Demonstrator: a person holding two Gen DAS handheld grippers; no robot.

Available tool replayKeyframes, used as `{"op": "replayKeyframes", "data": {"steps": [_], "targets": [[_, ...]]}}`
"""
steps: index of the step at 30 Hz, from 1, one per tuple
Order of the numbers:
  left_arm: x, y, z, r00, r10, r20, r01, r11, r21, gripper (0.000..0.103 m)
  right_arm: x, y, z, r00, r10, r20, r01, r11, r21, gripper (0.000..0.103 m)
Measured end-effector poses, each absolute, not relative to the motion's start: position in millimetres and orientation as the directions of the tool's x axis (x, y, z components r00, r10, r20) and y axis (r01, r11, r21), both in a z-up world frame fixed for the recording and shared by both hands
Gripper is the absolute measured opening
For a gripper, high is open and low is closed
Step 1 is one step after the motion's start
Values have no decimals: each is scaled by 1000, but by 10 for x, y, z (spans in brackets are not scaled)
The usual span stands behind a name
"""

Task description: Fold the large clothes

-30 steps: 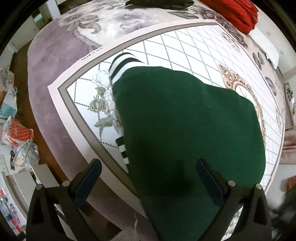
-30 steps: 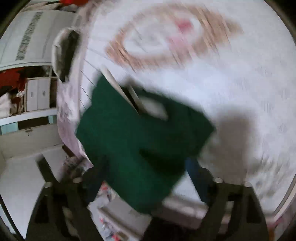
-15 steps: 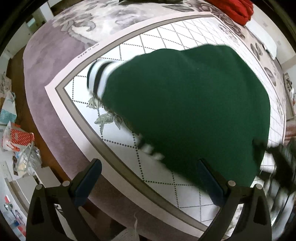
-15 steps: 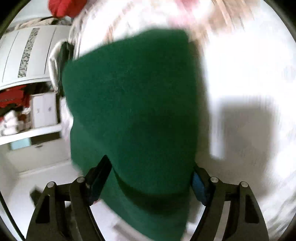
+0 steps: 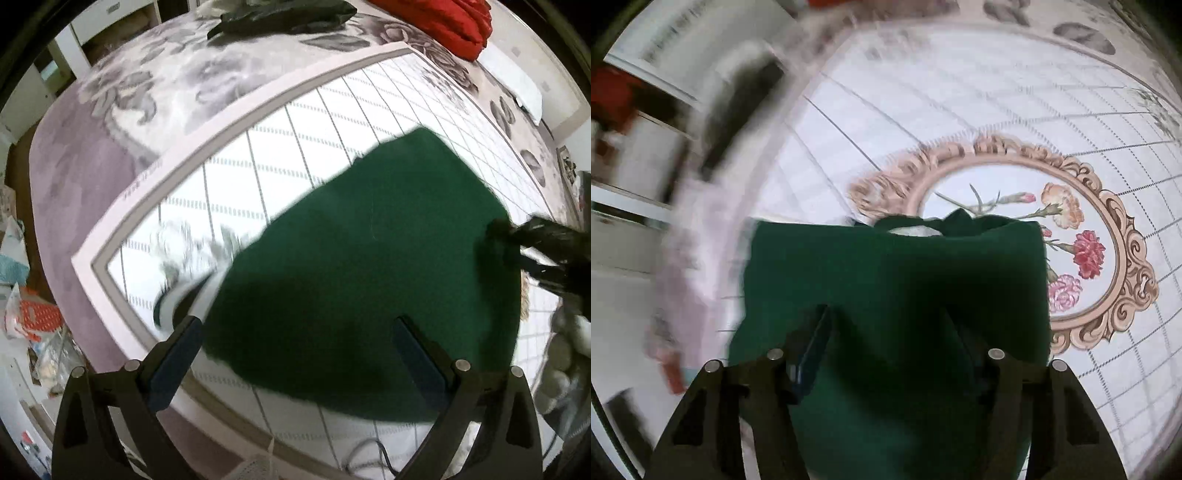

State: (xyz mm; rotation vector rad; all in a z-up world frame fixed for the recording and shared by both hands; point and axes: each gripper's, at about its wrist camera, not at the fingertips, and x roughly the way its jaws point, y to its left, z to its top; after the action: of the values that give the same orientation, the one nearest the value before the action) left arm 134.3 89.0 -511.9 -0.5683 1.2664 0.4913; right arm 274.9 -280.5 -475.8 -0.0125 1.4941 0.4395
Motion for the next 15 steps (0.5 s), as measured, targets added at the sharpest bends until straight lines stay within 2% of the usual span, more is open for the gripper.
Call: {"op": "replayKeyframes", "data": {"steps": [2,7,10,15], "targets": [[1408,982,-5203,221,37,-975,-628,770,-113,103,2853,-2649,-5011,-12,182,-983,-296,938,178,64],[1398,1154,-5365,188,6,-982,-641,758,-118,103,3089,-2562,-5214,-54,151,-987,-303,939,160,67],[1303,1189,-5327,198,-22,-980,-649,746,-148,103,3254,-2614,-5215,-110,213,-971,-256,938,234,71],[956,1115,-5242,238,-141,-961,-667,695,-268,103,2997,-3102,-4448,-51,419,-906,-146,895,422,74]]}}
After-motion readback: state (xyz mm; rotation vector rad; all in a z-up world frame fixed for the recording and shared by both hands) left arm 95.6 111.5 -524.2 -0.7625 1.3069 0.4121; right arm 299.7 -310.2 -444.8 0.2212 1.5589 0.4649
